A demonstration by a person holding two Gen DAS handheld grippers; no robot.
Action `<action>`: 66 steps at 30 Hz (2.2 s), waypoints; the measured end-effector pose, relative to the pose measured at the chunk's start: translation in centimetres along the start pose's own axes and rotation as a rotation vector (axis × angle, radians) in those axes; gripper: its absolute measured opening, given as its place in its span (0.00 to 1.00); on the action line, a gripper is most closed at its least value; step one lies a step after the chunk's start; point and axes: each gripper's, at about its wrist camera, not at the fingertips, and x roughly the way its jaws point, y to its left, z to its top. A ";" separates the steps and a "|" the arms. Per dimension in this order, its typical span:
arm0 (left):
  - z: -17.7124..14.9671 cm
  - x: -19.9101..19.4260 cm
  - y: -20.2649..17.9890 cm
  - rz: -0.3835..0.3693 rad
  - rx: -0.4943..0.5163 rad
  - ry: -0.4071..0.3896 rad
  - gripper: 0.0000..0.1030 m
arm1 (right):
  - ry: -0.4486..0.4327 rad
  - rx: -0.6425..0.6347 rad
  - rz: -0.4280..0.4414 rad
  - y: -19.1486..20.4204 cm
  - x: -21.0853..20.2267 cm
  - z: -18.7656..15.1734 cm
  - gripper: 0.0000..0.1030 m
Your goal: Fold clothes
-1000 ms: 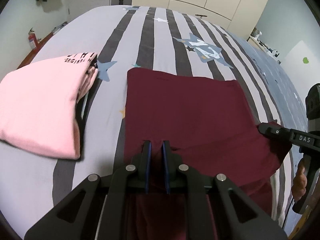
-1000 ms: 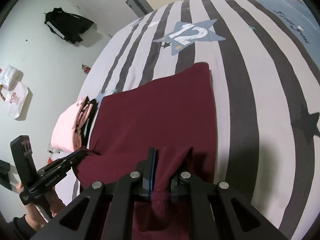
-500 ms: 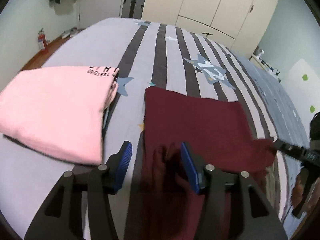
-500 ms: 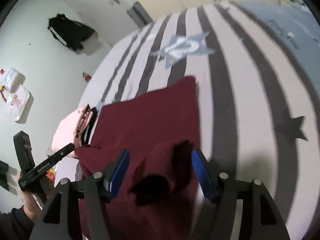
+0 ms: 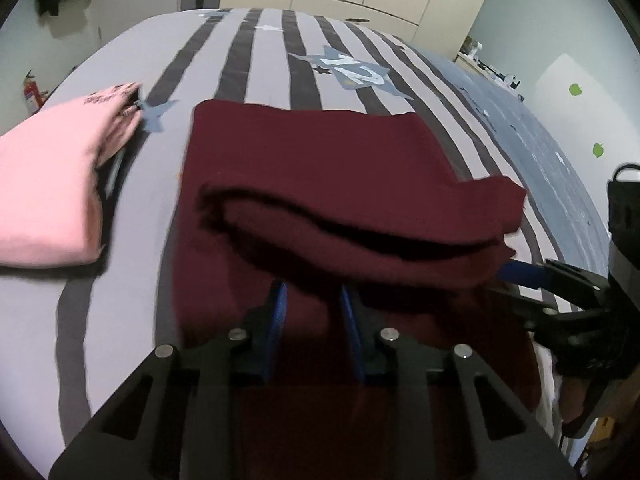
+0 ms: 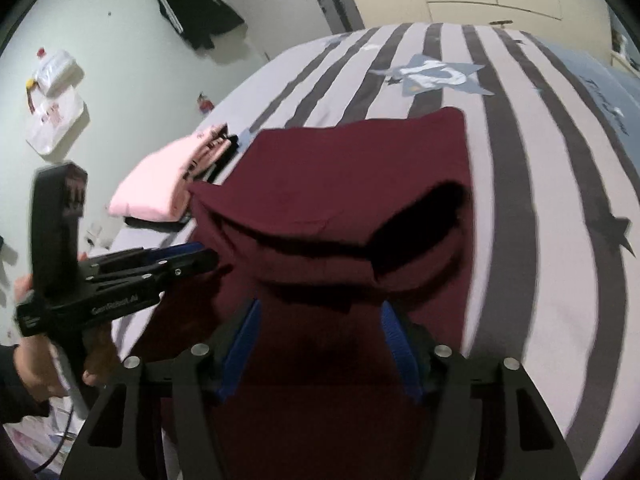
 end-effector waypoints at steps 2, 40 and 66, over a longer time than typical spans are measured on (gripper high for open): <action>1.3 0.8 0.4 -0.001 -0.017 -0.018 0.23 | -0.002 -0.012 -0.012 0.0 1.5 0.8 0.53; 3.9 3.9 6.3 0.105 -0.082 -0.027 0.25 | -0.030 0.152 -0.084 -7.3 6.2 7.5 0.19; 4.1 3.8 7.4 0.088 -0.098 -0.031 0.08 | -0.034 0.101 -0.103 -7.4 7.7 10.6 0.09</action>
